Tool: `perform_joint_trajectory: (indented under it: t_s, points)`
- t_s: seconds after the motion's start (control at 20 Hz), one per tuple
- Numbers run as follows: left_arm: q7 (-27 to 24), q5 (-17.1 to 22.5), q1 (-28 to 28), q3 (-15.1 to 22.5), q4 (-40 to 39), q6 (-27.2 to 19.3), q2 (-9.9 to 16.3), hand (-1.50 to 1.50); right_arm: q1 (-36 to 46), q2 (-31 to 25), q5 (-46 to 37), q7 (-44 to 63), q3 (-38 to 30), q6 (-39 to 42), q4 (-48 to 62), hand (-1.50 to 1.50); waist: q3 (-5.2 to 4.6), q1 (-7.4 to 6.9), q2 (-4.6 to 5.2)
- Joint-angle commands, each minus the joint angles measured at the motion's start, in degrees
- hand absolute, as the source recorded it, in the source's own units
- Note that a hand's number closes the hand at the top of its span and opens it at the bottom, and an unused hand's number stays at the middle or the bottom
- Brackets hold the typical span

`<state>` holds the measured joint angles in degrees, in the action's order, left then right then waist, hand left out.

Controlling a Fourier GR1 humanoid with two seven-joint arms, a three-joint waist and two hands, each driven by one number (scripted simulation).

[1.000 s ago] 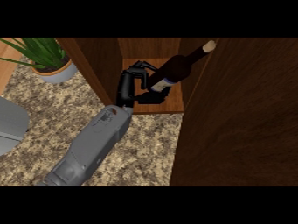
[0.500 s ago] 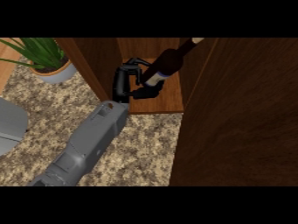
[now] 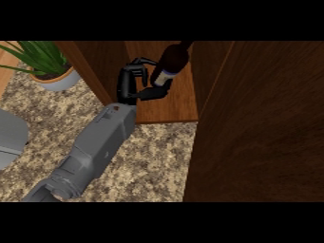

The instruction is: Pick up the wine, place it into the cabinet and close the cabinet

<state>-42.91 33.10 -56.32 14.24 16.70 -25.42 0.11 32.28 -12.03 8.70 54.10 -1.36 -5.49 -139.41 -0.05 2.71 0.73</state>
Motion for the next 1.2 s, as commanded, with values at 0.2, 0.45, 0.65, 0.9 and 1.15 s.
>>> perform_joint_trajectory:
  t_s: [0.2, 0.45, 0.65, 0.9, 1.15]
  points:
    - [-0.6, -0.5, -6.4, -2.4, -7.2, -0.5, 1.6, 1.50, 0.8, -0.7, 4.1, 2.0, -2.0, 0.1, -3.1, -1.50, 0.00, 0.79, 0.30]
    - [-0.3, -2.4, -8.6, -1.7, -10.8, -7.3, -0.1, 1.50, 1.8, -1.0, 5.3, 2.7, -2.4, 0.8, -1.9, -1.50, 0.02, 1.11, 0.35]
    - [0.2, -3.0, -8.9, -1.8, -13.0, -5.8, 3.1, 1.50, 0.8, 0.5, 4.2, 0.7, -0.4, 1.1, -2.4, -1.50, 0.01, 1.95, 0.98]
    - [2.5, -2.9, -10.8, -2.3, -14.6, -8.5, 1.5, 1.50, 1.4, 1.0, 3.5, 1.1, 0.5, 0.7, -2.8, -1.50, 0.01, 3.45, 1.37]
    - [3.2, -3.5, -9.2, -2.2, -15.9, -8.7, 1.1, 1.50, 3.6, 1.2, 1.9, 1.6, 1.1, -0.3, -0.8, -1.50, -0.04, 2.75, 1.28]
